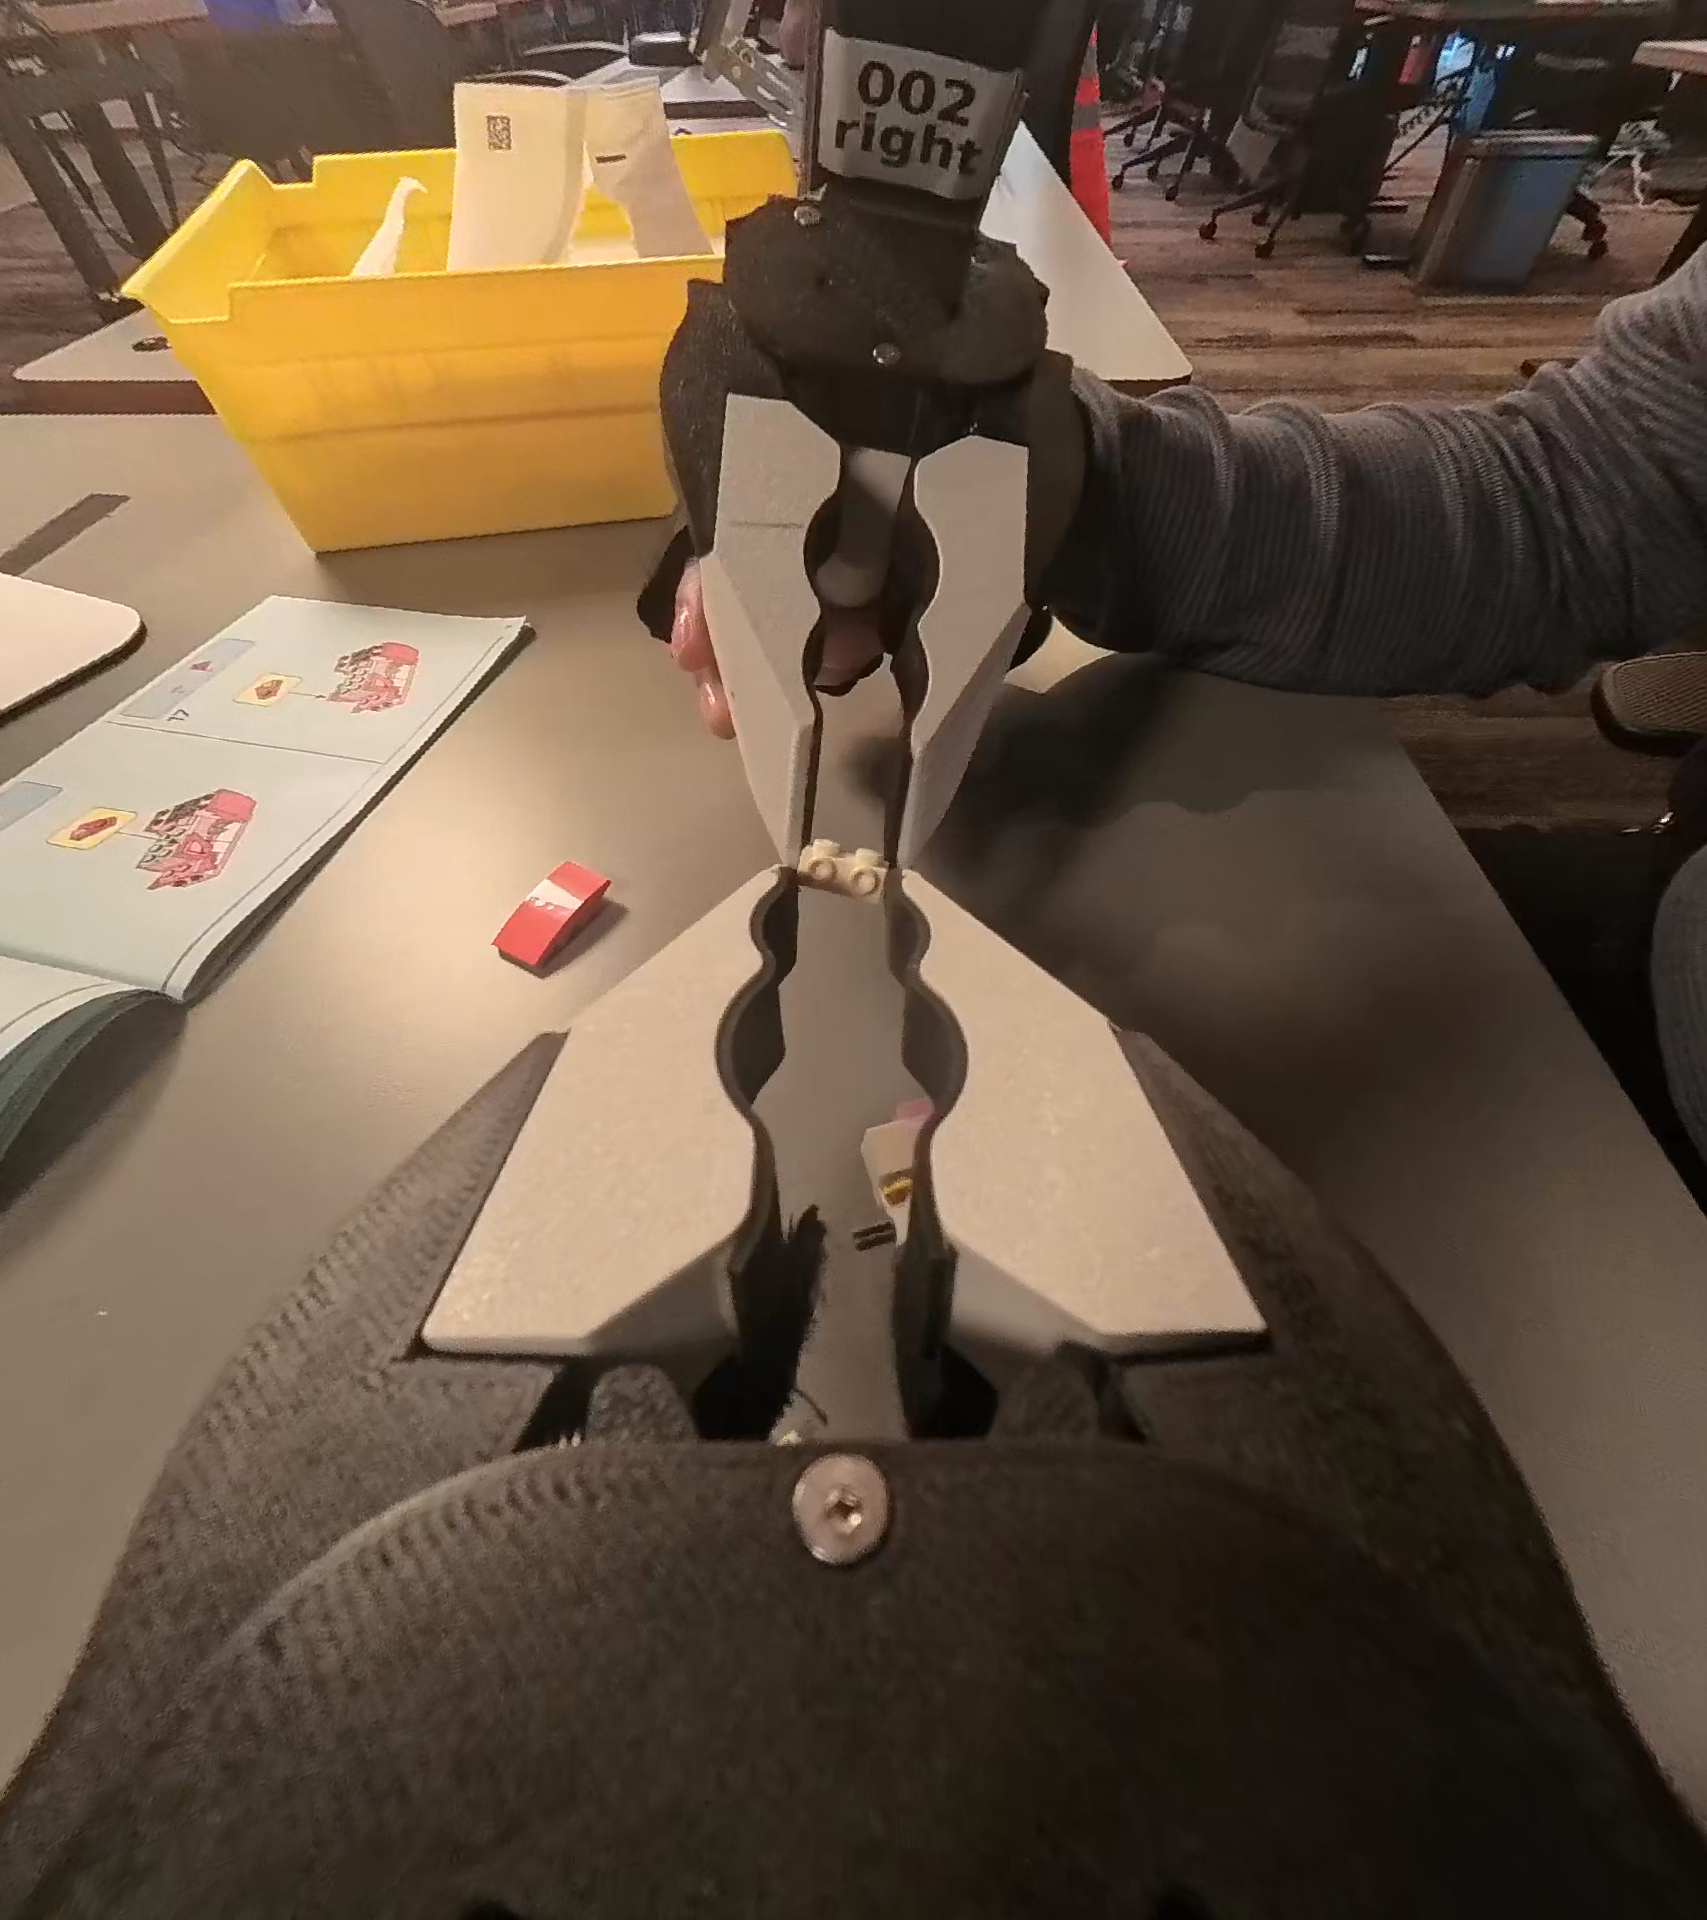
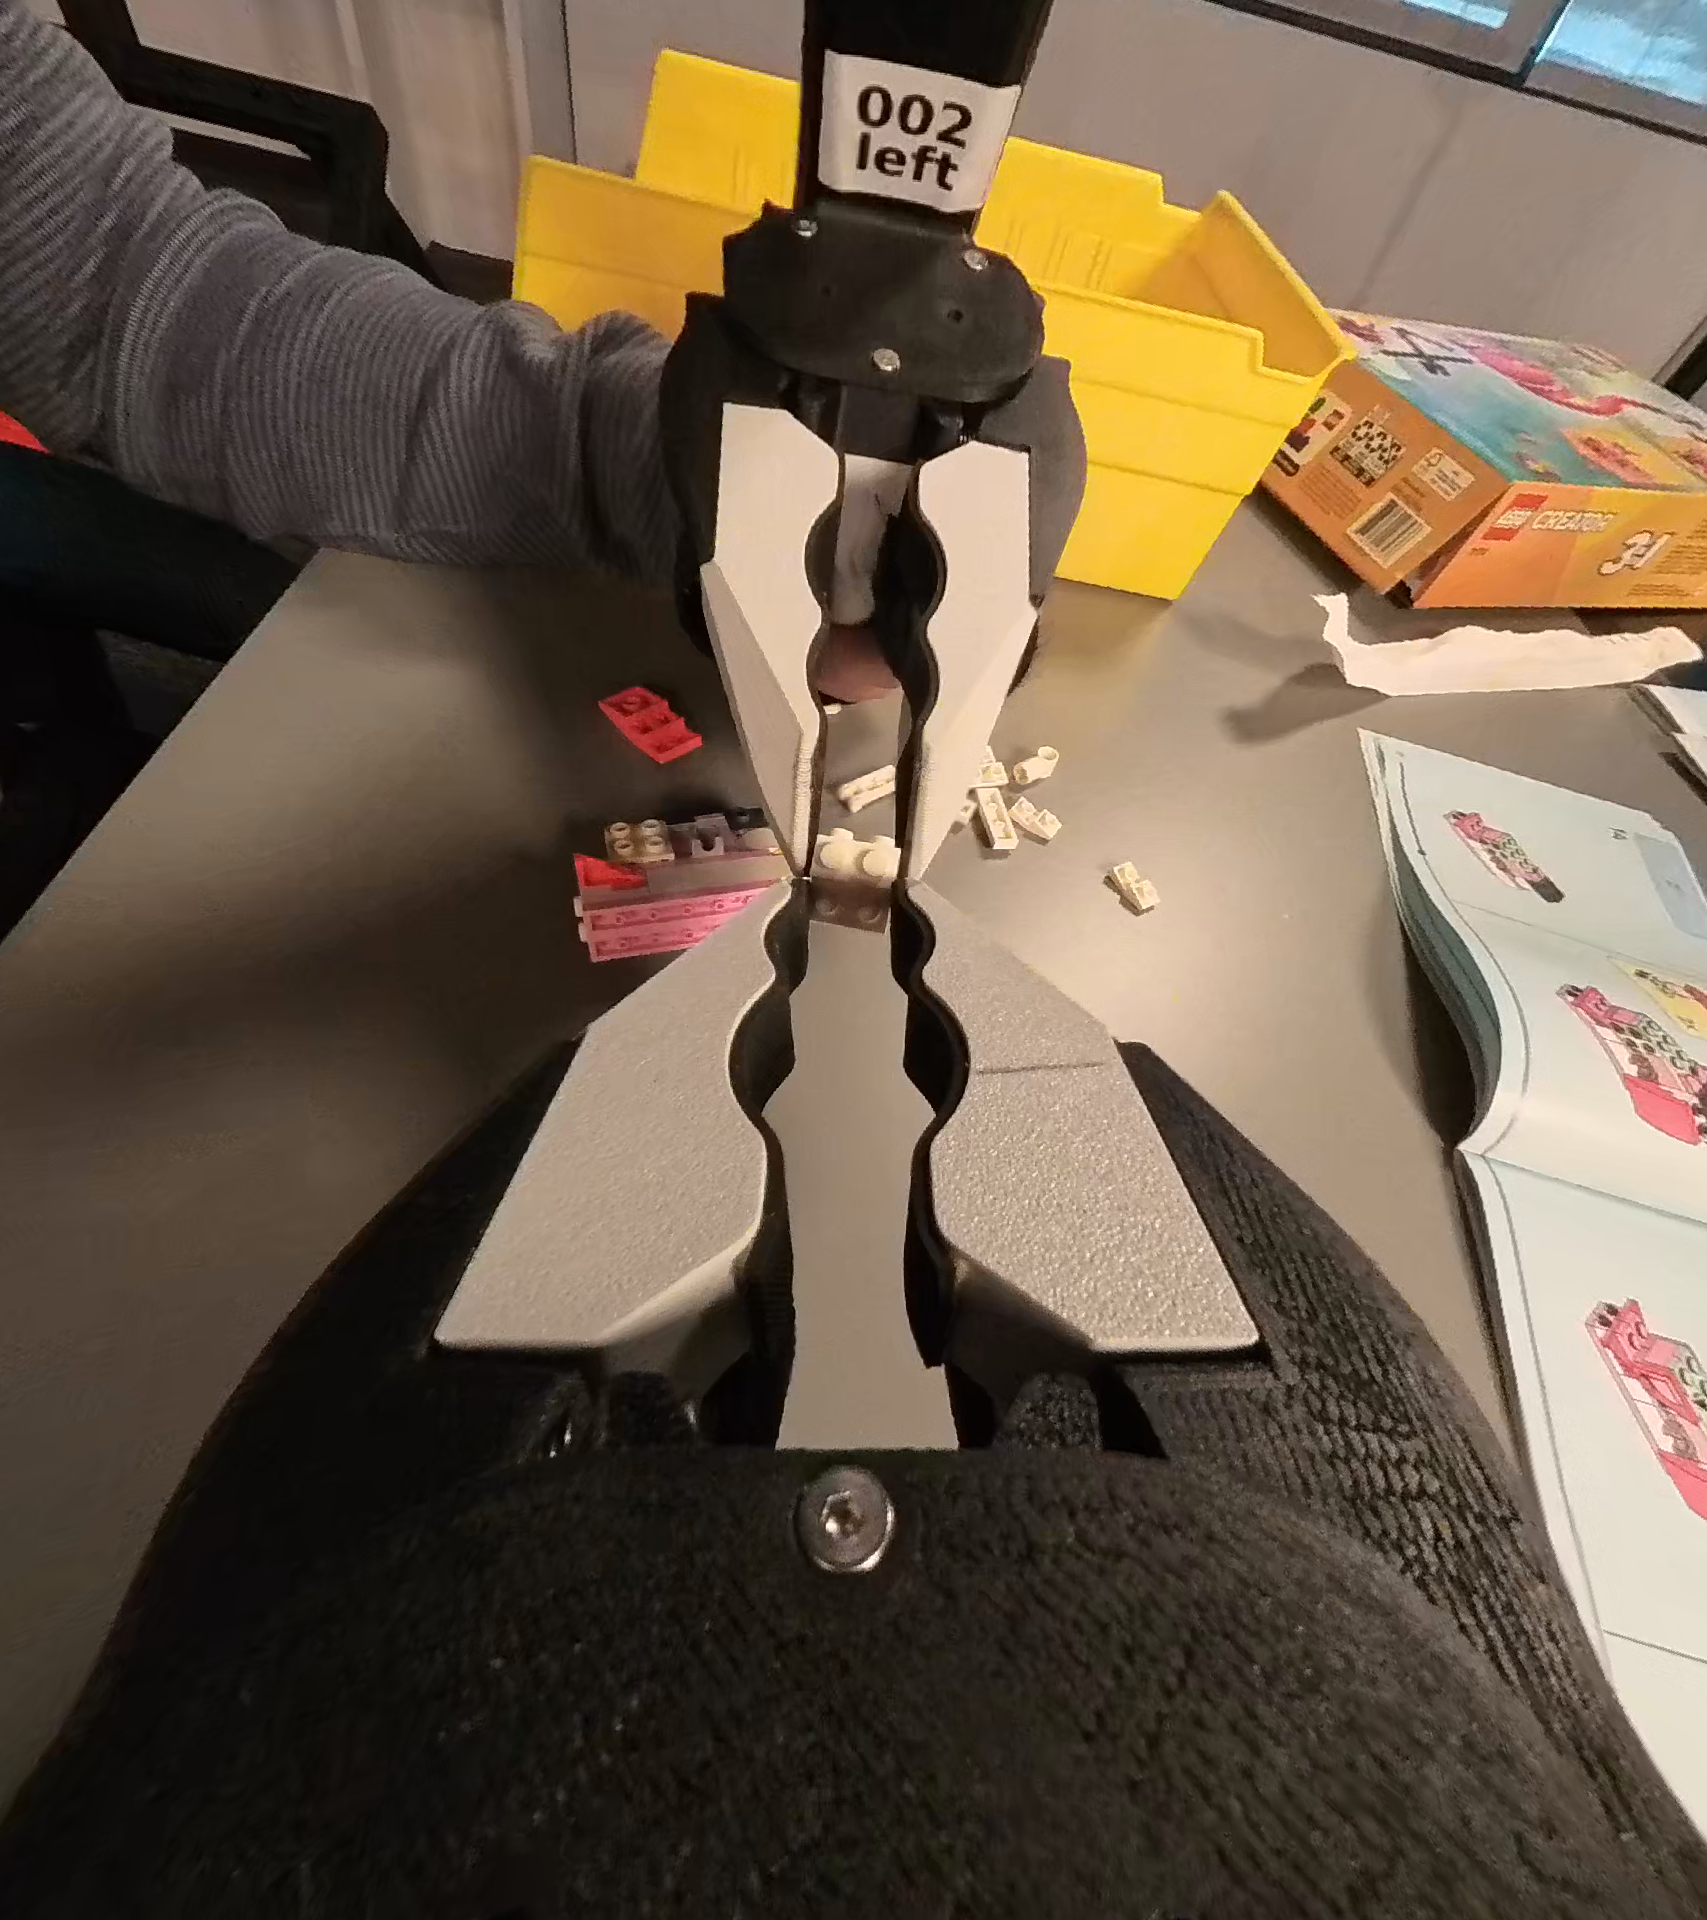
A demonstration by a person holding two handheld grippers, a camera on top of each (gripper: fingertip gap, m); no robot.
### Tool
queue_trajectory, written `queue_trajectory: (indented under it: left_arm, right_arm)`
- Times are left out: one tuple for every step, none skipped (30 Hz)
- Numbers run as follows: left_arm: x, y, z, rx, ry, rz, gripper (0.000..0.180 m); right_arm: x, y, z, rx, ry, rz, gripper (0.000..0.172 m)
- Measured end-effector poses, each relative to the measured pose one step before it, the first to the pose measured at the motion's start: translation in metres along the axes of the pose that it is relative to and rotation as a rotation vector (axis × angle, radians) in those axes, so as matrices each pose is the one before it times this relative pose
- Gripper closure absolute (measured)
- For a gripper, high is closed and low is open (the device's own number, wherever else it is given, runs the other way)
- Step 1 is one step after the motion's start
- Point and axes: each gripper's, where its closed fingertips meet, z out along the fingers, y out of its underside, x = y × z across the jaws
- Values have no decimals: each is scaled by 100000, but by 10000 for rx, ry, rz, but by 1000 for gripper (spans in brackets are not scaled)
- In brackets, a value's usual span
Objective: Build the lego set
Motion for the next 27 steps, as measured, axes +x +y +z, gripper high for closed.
queue_trajectory:
  left_arm:
    - [-21, 55, 8, -40, 19, -44, 165]
    - [-105, 46, 24, -36, -33, -48, 165]
    - [-151, 77, 27, -55, -66, -47, 165]
    - [-244, 105, 34, -83, -140, -40, 165]
    - [-481, 192, 2, -132, -294, -27, 165]
    - [-703, 287, -40, -186, -434, -32, 165]
    - [-817, 280, -75, -175, -474, -90, 165]
    - [-755, 165, -88, -79, -405, -132, 165]
    - [-470, 43, -106, 2, -210, -156, 165]
    - [-337, -37, -97, 49, -126, -161, 165]
    - [-273, -14, -74, 35, -102, -126, 165]
    - [-217, 15, -46, 5, -93, -80, 165]
    - [-138, 27, -24, -14, -59, -41, 165]
    - [-88, 6, 1, -5, -41, -28, 165]
    - [-78, 2, -3, 0, -36, -23, 165]
    - [-70, 12, -7, -8, -37, -7, 165]
    - [-105, 10, -13, -4, -60, 6, 165]
    - [-102, 14, -21, -5, -61, 7, 165]
    - [-67, 6, -20, 2, -33, -1, 165]
    - [-5, -23, -17, 17, 1, -3, 165]
    - [10, -28, -11, 19, 8, 2, 165]
    - [-44, -6, -7, 8, -28, 2, 165]
    - [-43, -9, -11, 3, -20, -3, 165]
    - [-12, -10, -6, 11, 3, -14, 165]
    - [-4, -20, -16, 14, 5, -14, 165]
    - [-8, -10, -2, 10, 2, -10, 165]
    - [1, -30, 0, 17, 1, 8, 165]
  right_arm:
    - [6, 44, 34, -11, -14, 55, 158]
    - [80, 60, 25, -17, 23, 74, 158]
    - [128, 103, 13, -29, 48, 90, 158]
    - [183, 151, -9, -51, 77, 108, 158]
    - [274, 208, -46, -71, 113, 139, 156]
    - [448, 262, -94, -95, 202, 171, 151]
    - [594, 339, -129, -118, 276, 173, 146]
    - [692, 380, -167, -123, 307, 198, 143]
    - [1002, 469, -171, -174, 480, 239, 142]
    - [1263, 559, -144, -233, 628, 252, 141]
    - [1256, 643, -46, -285, 624, 287, 140]
    - [1016, 696, 82, -316, 470, 349, 139]
    - [650, 659, 199, -322, 249, 398, 139]
    - [121, 600, 233, -294, -53, 328, 137]
    - [99, 520, 238, -256, -29, 260, 137]
    - [115, 513, 213, -290, 8, 163, 137]
    - [31, 345, 131, -247, -5, 63, 137]
    - [111, 161, 45, -106, 95, -3, 137]
    - [164, 105, 13, -74, 128, -29, 138]
    - [161, 175, 20, -103, 100, -8, 139]
    - [243, 175, 55, -114, 124, 60, 140]
    - [168, 105, 57, -78, 63, 97, 142]
    - [109, 78, 55, -61, 34, 76, 143]
    - [112, 77, 43, -53, 53, 55, 145]
    - [78, 75, 53, -61, 44, 35, 146]
    - [13, 55, 47, -50, 10, -4, 146]
    - [-26, -13, 7, 6, 6, -38, 147]
